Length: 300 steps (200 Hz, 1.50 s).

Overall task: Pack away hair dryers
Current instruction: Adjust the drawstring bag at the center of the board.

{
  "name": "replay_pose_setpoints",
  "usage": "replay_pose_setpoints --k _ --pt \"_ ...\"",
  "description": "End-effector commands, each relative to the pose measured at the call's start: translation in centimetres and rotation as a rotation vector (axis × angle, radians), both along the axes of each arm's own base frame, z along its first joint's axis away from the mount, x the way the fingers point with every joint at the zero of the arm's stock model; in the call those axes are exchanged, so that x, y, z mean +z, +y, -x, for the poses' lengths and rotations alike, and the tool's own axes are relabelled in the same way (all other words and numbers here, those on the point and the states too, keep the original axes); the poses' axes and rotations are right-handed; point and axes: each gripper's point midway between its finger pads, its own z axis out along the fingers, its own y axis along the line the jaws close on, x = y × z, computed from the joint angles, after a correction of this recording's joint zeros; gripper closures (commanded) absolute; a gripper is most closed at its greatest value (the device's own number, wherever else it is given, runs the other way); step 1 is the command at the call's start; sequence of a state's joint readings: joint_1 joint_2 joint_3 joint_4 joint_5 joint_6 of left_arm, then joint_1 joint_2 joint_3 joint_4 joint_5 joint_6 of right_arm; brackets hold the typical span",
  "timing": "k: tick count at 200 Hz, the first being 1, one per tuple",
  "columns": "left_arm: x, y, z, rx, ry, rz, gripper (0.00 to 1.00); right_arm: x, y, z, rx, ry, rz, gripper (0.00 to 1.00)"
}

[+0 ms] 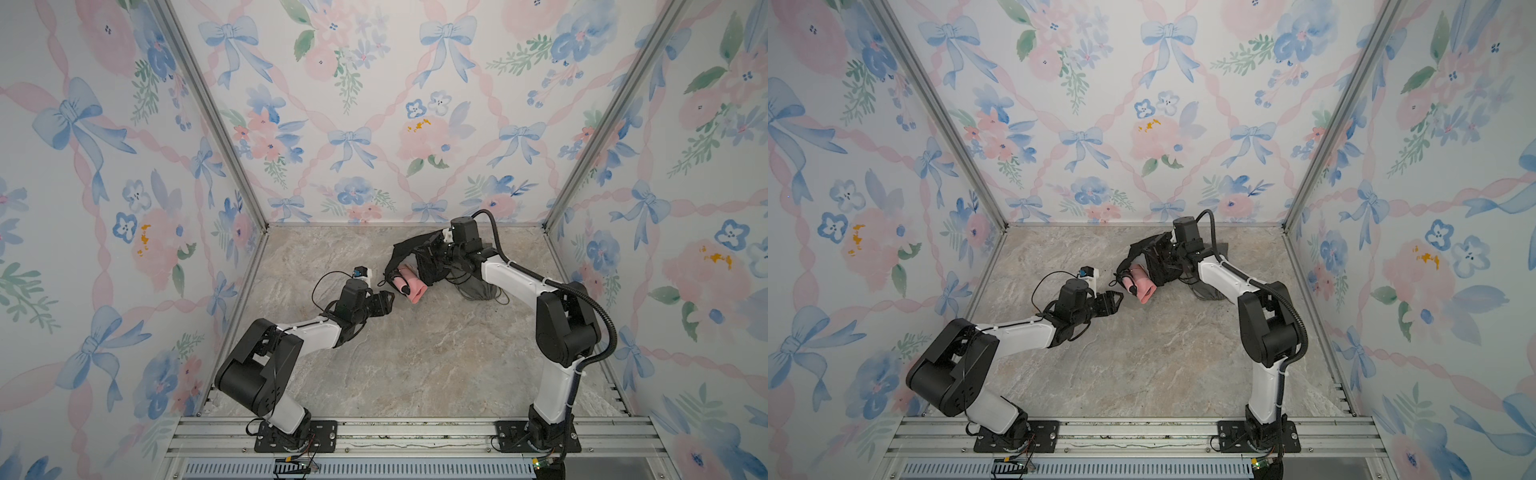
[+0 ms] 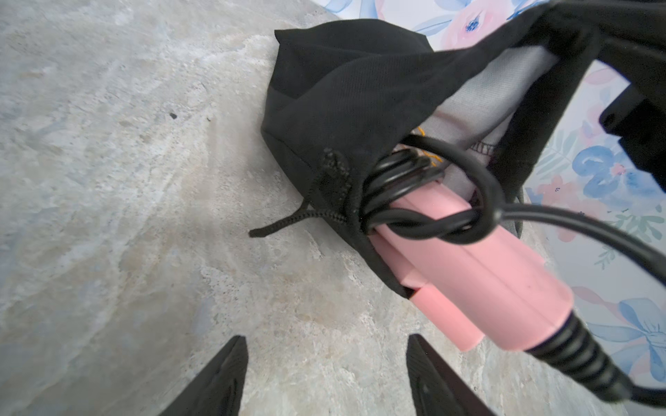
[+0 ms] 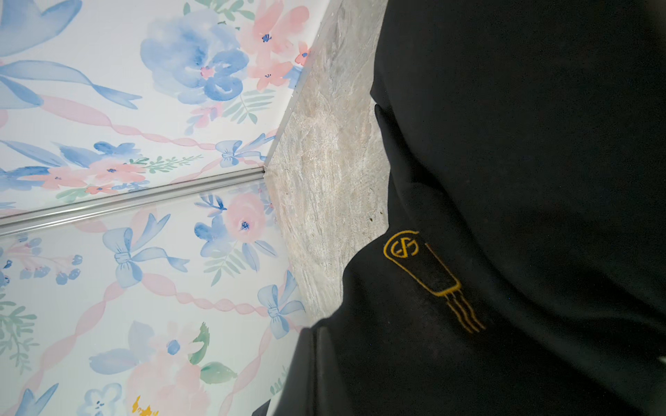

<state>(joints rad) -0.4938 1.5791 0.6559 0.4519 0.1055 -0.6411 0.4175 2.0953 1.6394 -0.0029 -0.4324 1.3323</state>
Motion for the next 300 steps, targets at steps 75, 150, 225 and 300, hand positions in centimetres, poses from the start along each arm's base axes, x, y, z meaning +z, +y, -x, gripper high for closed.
replay_pose_setpoints --k 75,150,225,300 --pt "1.1 -2.3 -2.4 0.002 -0.041 0.064 0.3 0.2 -0.5 -1.8 -0.053 -0.015 -0.028 1.0" --pt "0.7 -3.0 -3.7 0.038 -0.052 0.066 0.43 0.6 0.3 -1.5 -0.046 -0.019 -0.038 1.0" --pt "3.7 -3.3 -4.2 0.036 -0.111 0.098 1.0 0.8 -0.3 -1.1 -0.055 -0.033 -0.007 1.0" --pt "6.8 -3.2 -4.2 0.029 -0.167 0.119 1.0 1.8 -1.3 -1.0 -0.062 -0.059 0.015 1.0"
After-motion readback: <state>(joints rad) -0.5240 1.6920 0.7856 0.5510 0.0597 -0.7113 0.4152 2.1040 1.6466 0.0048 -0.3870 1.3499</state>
